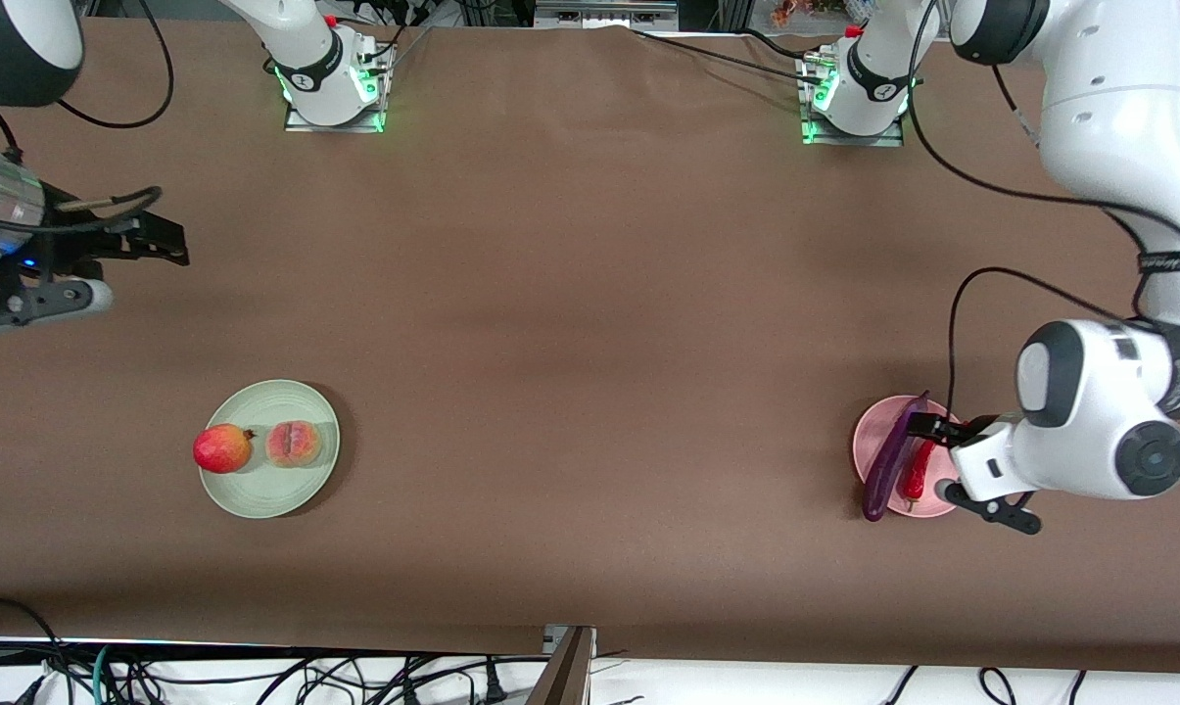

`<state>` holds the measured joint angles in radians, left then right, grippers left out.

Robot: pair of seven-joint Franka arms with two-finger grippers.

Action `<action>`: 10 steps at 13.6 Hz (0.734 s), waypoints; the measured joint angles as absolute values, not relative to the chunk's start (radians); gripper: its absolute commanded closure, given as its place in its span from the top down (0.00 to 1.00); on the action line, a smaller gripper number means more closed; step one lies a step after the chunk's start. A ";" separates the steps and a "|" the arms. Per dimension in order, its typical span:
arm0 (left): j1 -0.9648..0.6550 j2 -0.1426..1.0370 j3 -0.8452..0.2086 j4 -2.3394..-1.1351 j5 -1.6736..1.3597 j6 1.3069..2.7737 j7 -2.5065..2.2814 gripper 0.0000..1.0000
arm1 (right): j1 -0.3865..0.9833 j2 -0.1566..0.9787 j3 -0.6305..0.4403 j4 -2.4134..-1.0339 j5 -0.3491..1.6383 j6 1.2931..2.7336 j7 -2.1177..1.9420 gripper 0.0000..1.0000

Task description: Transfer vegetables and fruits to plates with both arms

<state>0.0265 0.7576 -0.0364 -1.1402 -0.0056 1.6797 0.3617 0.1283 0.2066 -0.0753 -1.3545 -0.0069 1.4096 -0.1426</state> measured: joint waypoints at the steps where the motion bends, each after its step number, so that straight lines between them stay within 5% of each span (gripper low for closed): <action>1: 0.026 0.714 -0.036 -1.139 -0.006 1.649 0.362 1.00 | 0.094 0.184 -0.051 -1.374 -0.009 1.417 -0.143 1.00; 10: 0.018 0.294 -0.045 -1.203 -0.005 1.328 0.152 1.00 | 0.009 0.086 0.074 -1.487 -0.074 1.405 -0.148 1.00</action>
